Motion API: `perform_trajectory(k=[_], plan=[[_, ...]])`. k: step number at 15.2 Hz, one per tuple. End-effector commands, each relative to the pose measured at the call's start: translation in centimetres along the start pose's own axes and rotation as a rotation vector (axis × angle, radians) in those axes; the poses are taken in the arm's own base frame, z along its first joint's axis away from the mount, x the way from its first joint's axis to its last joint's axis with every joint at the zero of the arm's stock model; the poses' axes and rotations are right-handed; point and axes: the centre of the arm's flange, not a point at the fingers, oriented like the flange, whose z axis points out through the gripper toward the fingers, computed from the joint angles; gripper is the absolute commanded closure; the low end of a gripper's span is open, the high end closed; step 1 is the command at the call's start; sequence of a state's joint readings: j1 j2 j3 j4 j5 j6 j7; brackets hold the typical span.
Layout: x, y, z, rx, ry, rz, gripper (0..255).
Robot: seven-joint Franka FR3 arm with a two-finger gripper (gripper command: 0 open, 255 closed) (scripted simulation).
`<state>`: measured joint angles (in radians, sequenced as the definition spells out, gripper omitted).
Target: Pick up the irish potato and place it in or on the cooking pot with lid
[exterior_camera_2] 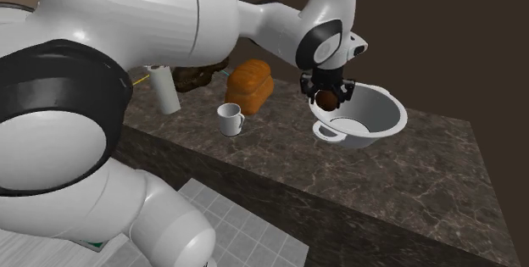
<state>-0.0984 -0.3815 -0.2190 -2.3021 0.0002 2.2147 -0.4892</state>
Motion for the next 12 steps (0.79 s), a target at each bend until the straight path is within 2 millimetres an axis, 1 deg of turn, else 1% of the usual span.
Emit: perform_trajectory(k=[1,11,12], plan=[[2.3,1.2,0.8,0.0,0.0,0.0,255],[12.8,8.3,4.4,0.0,0.0,0.0,255],[14.6,9.6,5.1,0.0,0.0,0.0,255]])
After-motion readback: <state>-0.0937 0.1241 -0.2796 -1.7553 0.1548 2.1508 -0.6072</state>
